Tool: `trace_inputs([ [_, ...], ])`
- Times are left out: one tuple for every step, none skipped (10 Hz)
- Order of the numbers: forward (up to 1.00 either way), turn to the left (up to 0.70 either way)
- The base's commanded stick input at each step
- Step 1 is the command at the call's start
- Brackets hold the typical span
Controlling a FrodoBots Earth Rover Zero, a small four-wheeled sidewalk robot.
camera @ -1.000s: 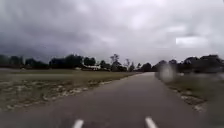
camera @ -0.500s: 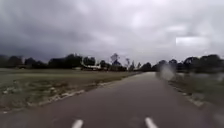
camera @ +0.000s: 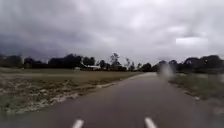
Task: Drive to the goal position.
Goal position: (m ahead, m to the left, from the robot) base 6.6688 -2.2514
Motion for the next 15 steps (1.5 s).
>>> trace_inputs([
  [0.84,0.03],
  [0.84,0.03],
  [0.84,0.03],
  [0.84,0.03],
  [0.84,0.03],
  [0.84,0.03],
  [0.84,0.03],
  [0.84,0.03],
  [0.84,0.03],
  [0.84,0.03],
  [0.84,-0.2],
  [0.84,-0.33],
  [0.84,-0.33],
  [0.84,-0.33],
  [0.84,-0.33],
])
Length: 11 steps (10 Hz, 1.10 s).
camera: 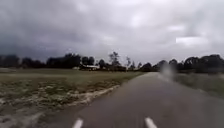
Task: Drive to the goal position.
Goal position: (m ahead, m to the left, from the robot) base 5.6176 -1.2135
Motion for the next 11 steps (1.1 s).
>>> trace_inputs([
  [0.84,-0.33],
  [0.84,-0.33],
  [0.84,-0.33],
  [0.84,-0.33],
  [0.84,0.03],
  [0.84,0.03],
  [0.84,0.03],
  [0.84,0.03],
  [0.84,0.03],
  [0.84,0.03],
  [0.84,0.03],
])
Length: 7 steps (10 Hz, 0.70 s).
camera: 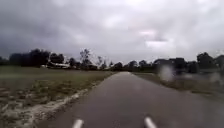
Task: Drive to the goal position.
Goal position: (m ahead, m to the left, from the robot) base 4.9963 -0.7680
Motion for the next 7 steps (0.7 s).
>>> trace_inputs([
  [0.84,0.03],
  [0.84,0.03],
  [0.84,0.03],
  [0.84,0.03],
  [0.84,0.03],
  [0.84,0.03],
  [0.84,0.03],
])
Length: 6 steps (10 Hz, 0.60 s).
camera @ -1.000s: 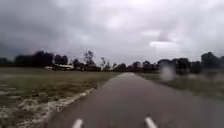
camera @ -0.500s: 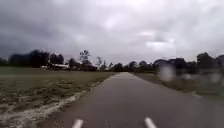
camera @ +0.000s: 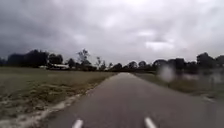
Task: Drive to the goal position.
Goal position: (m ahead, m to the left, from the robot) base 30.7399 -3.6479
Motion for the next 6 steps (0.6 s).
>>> trace_inputs([
  [0.84,0.03],
  [0.84,0.03],
  [0.84,0.03],
  [0.84,0.03],
  [0.84,0.03],
  [0.84,0.03],
])
